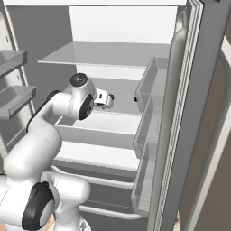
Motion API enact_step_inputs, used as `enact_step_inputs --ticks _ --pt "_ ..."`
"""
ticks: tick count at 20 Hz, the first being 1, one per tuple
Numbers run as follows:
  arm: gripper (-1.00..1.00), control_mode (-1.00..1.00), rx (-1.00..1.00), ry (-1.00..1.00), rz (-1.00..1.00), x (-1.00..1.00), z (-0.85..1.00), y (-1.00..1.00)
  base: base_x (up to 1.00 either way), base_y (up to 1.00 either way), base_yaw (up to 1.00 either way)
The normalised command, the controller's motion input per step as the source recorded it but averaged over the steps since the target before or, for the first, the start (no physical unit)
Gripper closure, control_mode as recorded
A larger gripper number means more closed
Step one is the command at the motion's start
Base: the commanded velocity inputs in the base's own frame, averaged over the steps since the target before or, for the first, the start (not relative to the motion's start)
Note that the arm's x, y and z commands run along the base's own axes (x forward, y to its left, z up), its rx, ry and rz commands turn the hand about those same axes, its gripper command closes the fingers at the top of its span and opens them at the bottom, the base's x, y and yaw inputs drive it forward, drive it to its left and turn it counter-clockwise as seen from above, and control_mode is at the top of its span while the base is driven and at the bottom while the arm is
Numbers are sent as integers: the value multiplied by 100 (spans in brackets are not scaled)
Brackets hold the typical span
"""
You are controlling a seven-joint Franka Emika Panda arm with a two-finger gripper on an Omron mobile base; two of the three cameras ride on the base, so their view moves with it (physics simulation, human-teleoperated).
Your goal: Move the walnut and cherry from the second highest shelf to the top shelf to make space. Then, place the pitcher from the counter on the cleared second highest shelf.
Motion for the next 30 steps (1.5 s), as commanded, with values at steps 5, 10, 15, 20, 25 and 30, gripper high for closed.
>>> enact_step_inputs --ticks 5,10,15,20,25,30 --pt "-100 -100 1 0 0 78 -10 -5 0 0 0" --pt "-100 -100 0 0 0 66 -11 0 0 0 0" --pt "-100 -100 1 0 0 62 -13 -2 0 0 0" --pt "-100 -100 0 0 0 55 -21 -11 0 0 0" --pt "-100 -100 0 0 0 56 -27 -14 0 0 0" --pt "-100 -100 0 0 0 55 -29 -2 0 0 0"
